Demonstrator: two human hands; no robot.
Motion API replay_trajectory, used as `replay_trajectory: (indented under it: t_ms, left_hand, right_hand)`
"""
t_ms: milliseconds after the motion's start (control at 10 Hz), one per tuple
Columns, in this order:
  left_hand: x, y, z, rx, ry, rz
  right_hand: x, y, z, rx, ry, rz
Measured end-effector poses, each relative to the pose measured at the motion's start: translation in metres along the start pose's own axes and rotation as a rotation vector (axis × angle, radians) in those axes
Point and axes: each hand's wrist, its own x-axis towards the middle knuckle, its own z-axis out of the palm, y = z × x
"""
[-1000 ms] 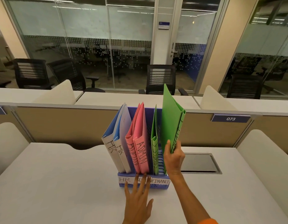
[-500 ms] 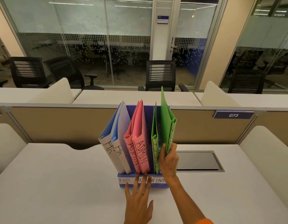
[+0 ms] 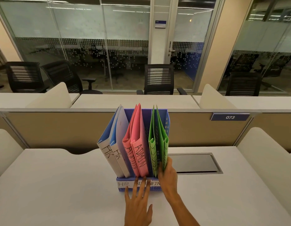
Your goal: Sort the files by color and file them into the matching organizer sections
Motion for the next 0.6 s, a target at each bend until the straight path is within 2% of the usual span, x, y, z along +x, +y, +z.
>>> replay_trajectory:
  t_ms: [200,400,600]
  left_hand:
    - [-0.007,0.000,-0.007,0.052,0.038,0.022]
    - [-0.024,-0.002,-0.023,0.027,0.082,0.084]
    - [-0.045,-0.002,-0.040,0.021,0.192,0.031]
  right_hand:
    - [-0.021,-0.003,-0.016,0.068,-0.050,-0.001]
    - [-0.057,-0.008,-0.043,-0.120,-0.026,-0.048]
    - [-0.093,-0.009,-0.061,-0.223,-0.104,-0.115]
